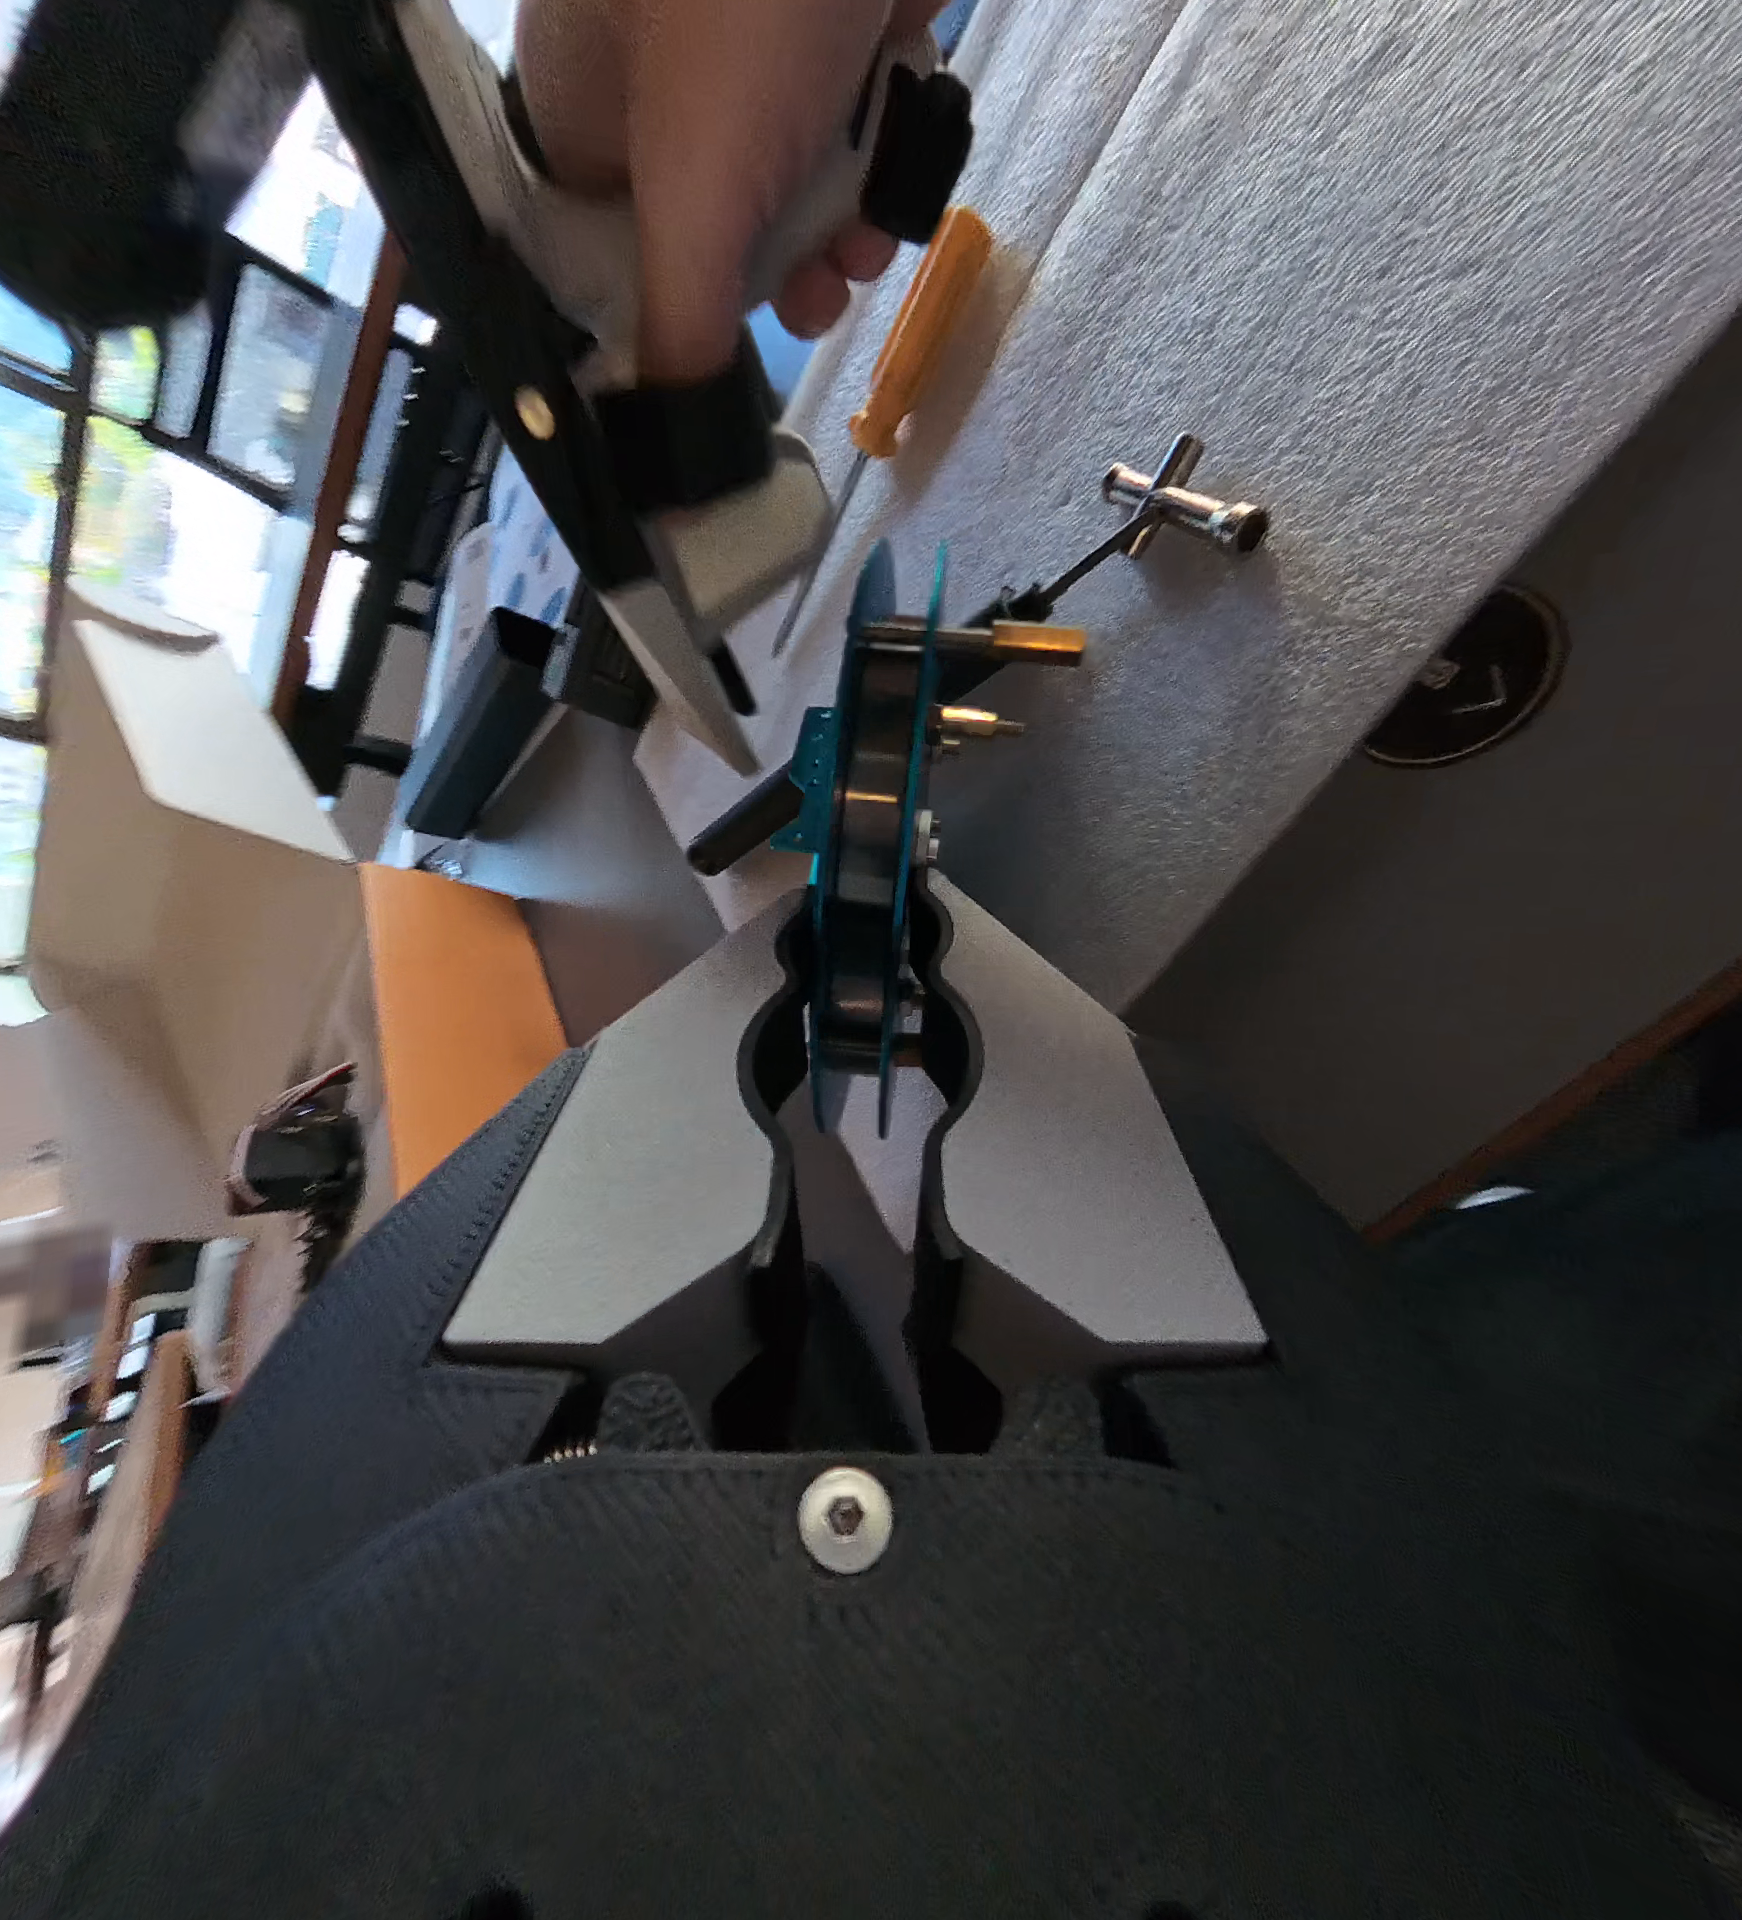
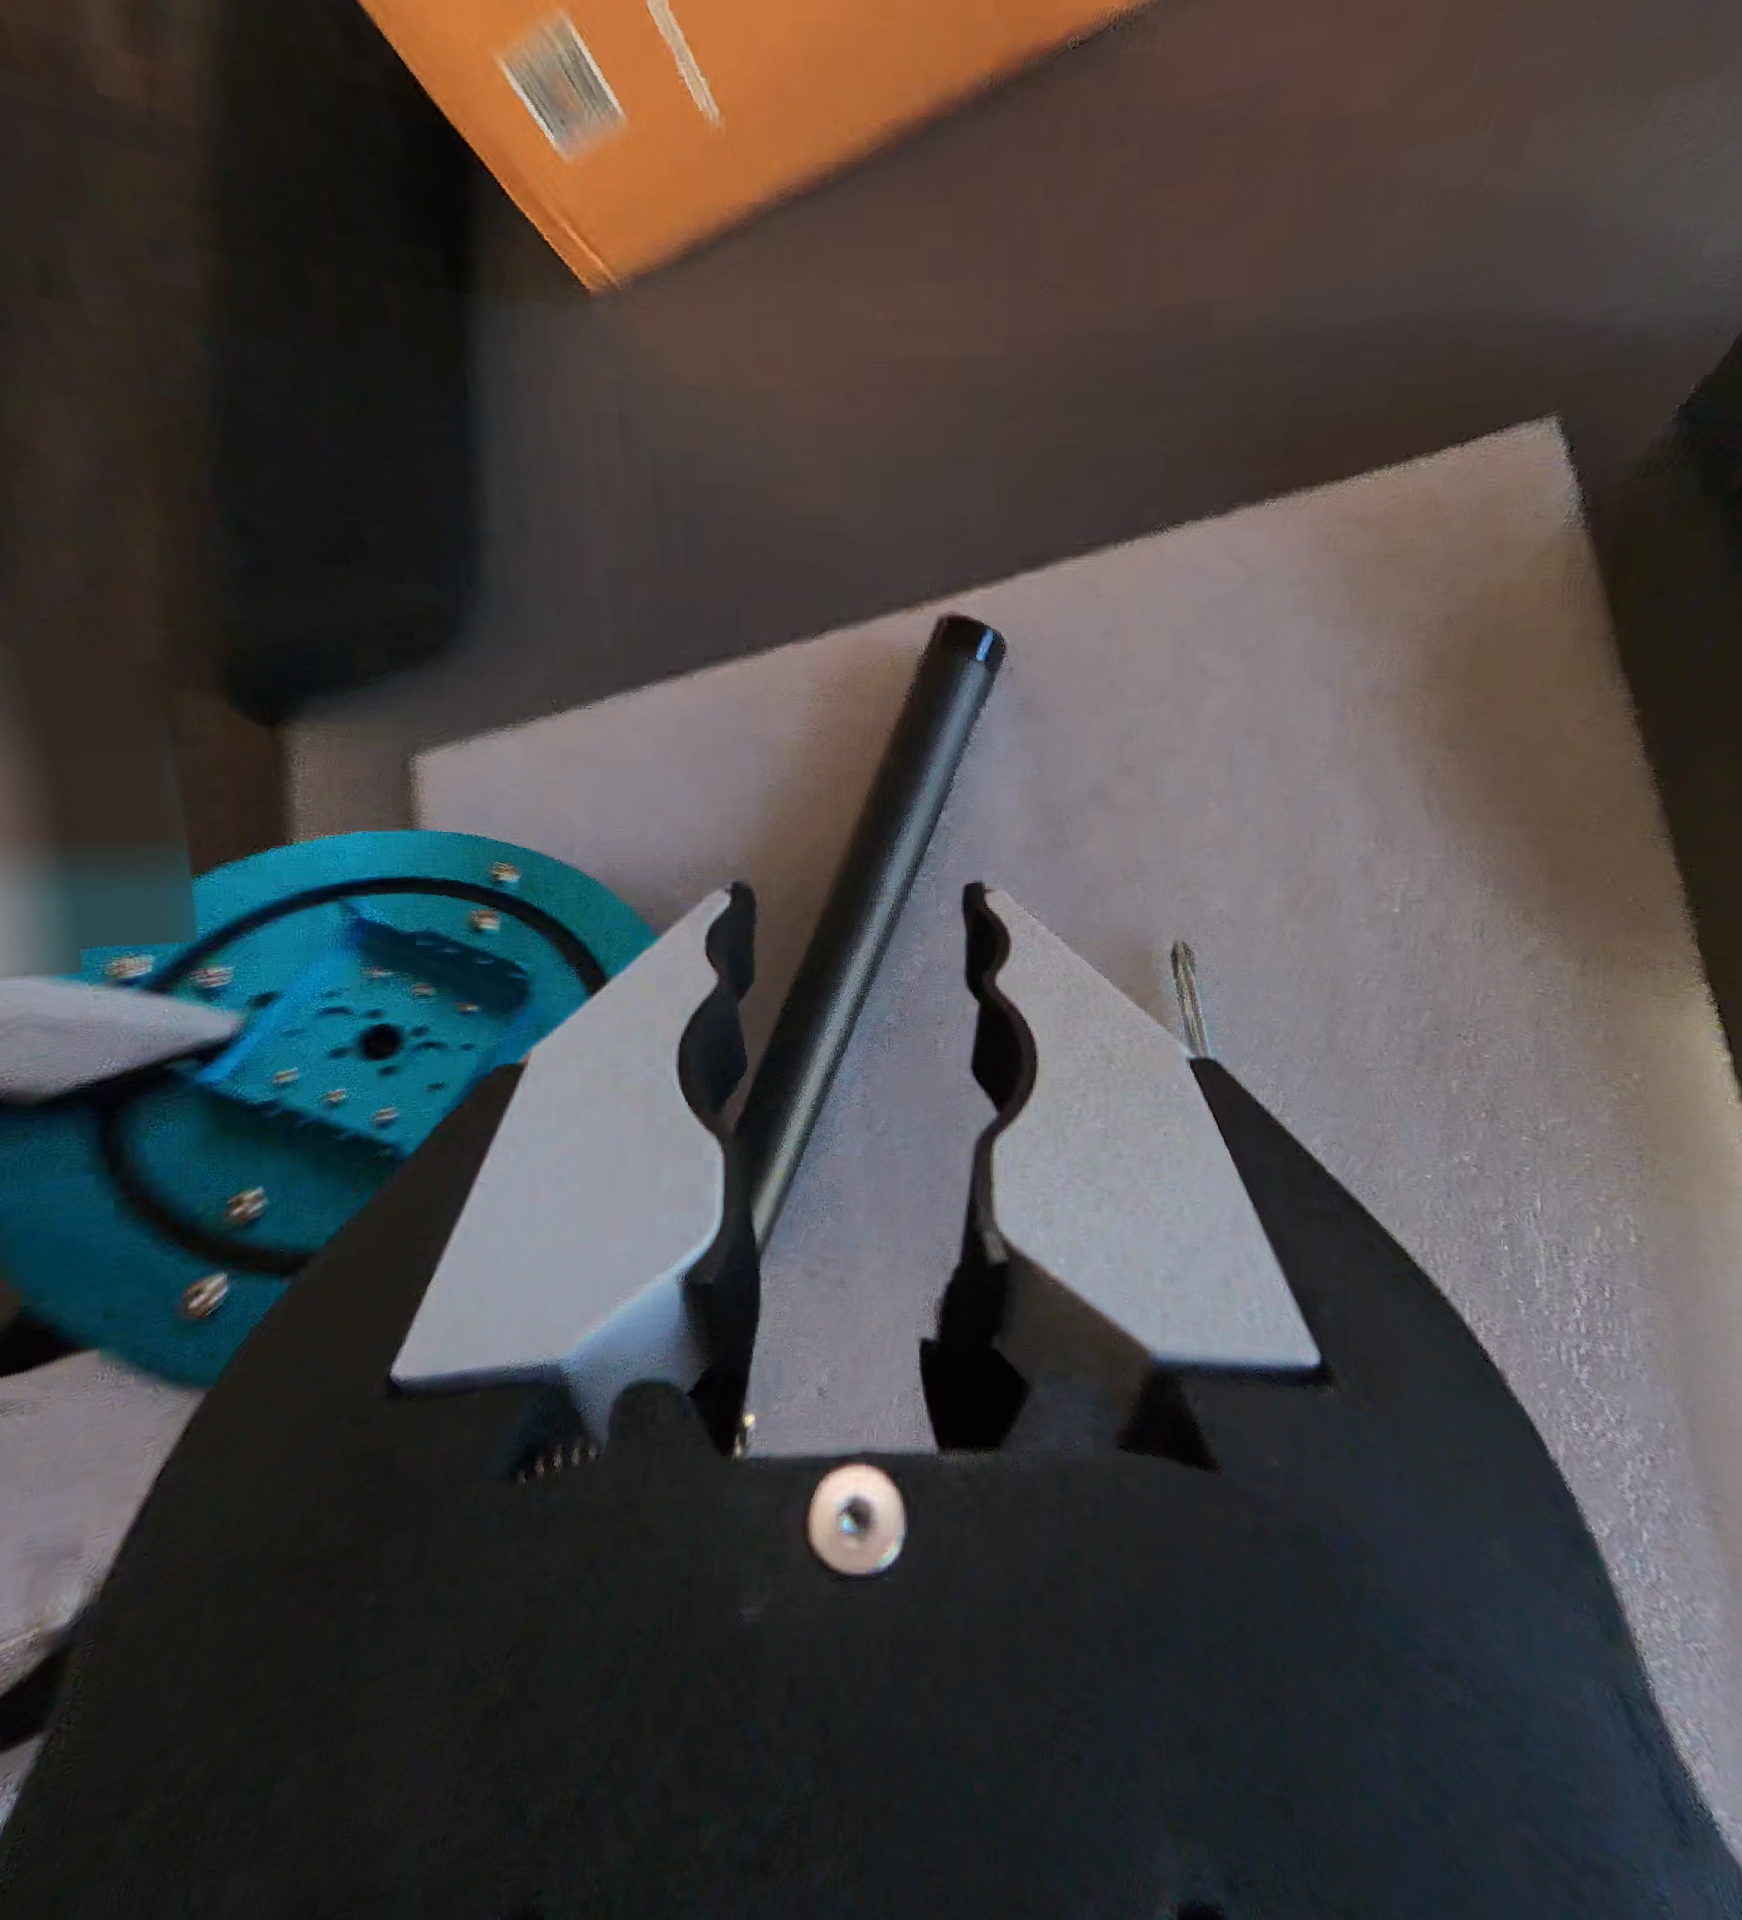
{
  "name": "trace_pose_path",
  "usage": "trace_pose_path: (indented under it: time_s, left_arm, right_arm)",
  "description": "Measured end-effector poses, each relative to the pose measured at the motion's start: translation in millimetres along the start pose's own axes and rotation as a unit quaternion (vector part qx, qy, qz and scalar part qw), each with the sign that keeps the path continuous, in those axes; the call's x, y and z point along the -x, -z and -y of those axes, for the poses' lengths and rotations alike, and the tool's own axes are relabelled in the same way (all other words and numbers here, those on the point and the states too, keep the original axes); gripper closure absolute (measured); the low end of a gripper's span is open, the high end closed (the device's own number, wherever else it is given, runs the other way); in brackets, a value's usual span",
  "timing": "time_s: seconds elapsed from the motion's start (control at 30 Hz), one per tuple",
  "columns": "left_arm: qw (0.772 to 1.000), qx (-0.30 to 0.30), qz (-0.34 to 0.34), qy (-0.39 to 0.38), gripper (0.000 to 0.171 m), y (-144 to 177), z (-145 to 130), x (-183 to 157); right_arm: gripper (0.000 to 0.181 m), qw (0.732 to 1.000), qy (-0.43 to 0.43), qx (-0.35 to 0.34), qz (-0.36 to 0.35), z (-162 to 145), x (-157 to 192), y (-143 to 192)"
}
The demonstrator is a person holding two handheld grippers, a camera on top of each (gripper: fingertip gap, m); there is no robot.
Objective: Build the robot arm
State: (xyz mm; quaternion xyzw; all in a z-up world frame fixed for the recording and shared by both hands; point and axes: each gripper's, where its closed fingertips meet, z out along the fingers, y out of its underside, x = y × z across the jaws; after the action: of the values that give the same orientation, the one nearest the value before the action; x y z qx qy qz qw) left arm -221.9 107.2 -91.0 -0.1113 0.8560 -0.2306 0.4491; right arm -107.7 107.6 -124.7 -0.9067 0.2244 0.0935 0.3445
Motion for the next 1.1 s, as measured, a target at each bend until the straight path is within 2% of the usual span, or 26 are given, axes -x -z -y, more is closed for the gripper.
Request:
trace_pose_path:
  time_s: [0.1,0.17,0.3,0.4,0.47,0.63,0.77,1.1]
  left_arm:
    - [0.999,0.027,0.035,-0.020,0.158,0.2,-1.6,6.6]
    - [0.998,0.037,0.039,-0.024,0.158,0.9,-2.5,14.8]
    - [0.997,0.032,0.071,-0.030,0.158,5.7,-0.6,39.8]
    - [0.995,0.025,0.089,-0.048,0.158,0.2,2.0,49.4]
    - [0.991,0.027,0.104,-0.078,0.159,-11.7,2.2,48.5]
    - [0.982,0.047,0.122,-0.134,0.158,-47.7,-0.4,36.2]
    - [0.977,0.061,0.133,-0.153,0.159,-61.5,-5.0,27.9]
    - [0.966,0.091,0.164,-0.181,0.158,-60.8,-10.2,20.9]
  right_arm:
    - [0.143,0.995,0.023,0.076,-0.062,-15.4,-8.0,-23.6]
    - [0.163,0.993,0.046,0.069,-0.082,-10.1,-8.9,-23.3]
    - [0.166,0.996,0.025,0.058,-0.056,-10.8,-4.3,-21.2]
    - [0.166,0.998,0.007,0.014,-0.060,-8.9,-9.6,1.7]
    - [0.166,0.998,-0.012,0.005,-0.055,-13.9,-12.4,19.4]
    - [0.165,0.993,-0.046,0.073,-0.075,-52.0,-31.8,46.6]
    - [0.165,0.991,-0.051,0.113,-0.054,-65.9,-35.3,35.6]
    - [0.166,0.993,-0.060,0.093,-0.030,-57.9,-29.9,25.1]
